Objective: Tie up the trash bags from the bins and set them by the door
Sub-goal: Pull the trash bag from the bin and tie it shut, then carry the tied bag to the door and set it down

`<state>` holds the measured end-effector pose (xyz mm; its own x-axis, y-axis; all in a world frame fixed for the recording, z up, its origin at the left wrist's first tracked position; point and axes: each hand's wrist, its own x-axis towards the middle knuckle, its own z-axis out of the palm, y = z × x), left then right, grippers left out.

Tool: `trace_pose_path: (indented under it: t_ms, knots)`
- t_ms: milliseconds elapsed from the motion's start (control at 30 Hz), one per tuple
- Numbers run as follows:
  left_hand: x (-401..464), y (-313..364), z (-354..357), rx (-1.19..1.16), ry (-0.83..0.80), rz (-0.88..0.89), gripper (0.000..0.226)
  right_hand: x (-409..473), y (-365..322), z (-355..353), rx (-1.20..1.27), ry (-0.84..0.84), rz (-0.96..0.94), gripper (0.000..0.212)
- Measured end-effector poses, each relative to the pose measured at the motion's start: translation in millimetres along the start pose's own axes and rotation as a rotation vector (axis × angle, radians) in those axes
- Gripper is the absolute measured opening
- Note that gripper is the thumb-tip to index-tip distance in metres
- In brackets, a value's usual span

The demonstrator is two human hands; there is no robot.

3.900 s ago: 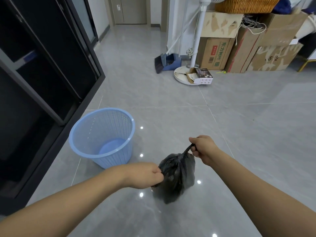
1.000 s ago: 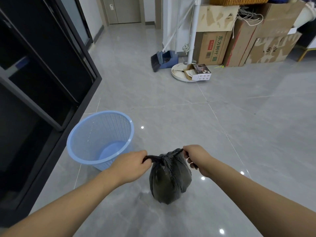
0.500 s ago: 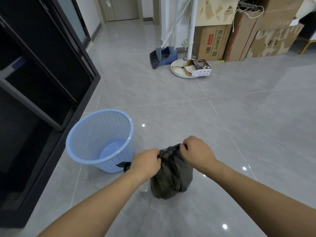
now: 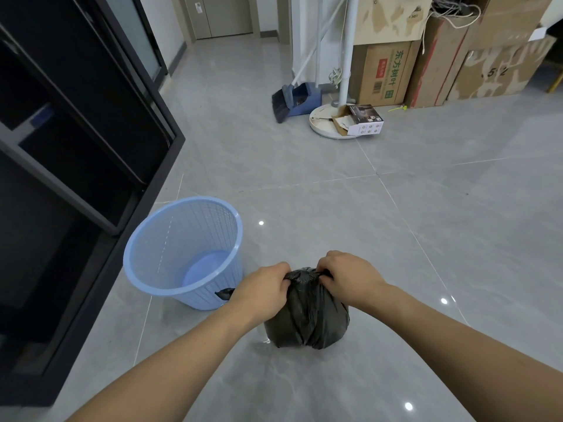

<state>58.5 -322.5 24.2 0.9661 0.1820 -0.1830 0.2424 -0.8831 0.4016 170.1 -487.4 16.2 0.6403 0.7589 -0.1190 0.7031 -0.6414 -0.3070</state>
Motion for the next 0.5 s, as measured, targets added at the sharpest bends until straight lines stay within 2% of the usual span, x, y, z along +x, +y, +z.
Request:
trace_pose_path:
  t_ms: [133, 267, 400, 500]
  knots:
    - [12, 2, -13, 0.083, 0.033, 0.053, 0.018, 10, 4, -23, -0.032, 0.008, 0.003, 0.021]
    - [31, 29, -56, 0.133, 0.032, 0.068, 0.018, 15, 1, -78, -0.034, 0.002, 0.067, 0.016]
    - [46, 85, -142, 0.223, 0.029, 0.110, 0.016, 7, -10, -176, 0.013, 0.011, 0.181, 0.017]
    - [54, 145, -234, 0.249, 0.038, 0.117, 0.008, -6, -22, -277, 0.088, 0.108, 0.250, 0.015]
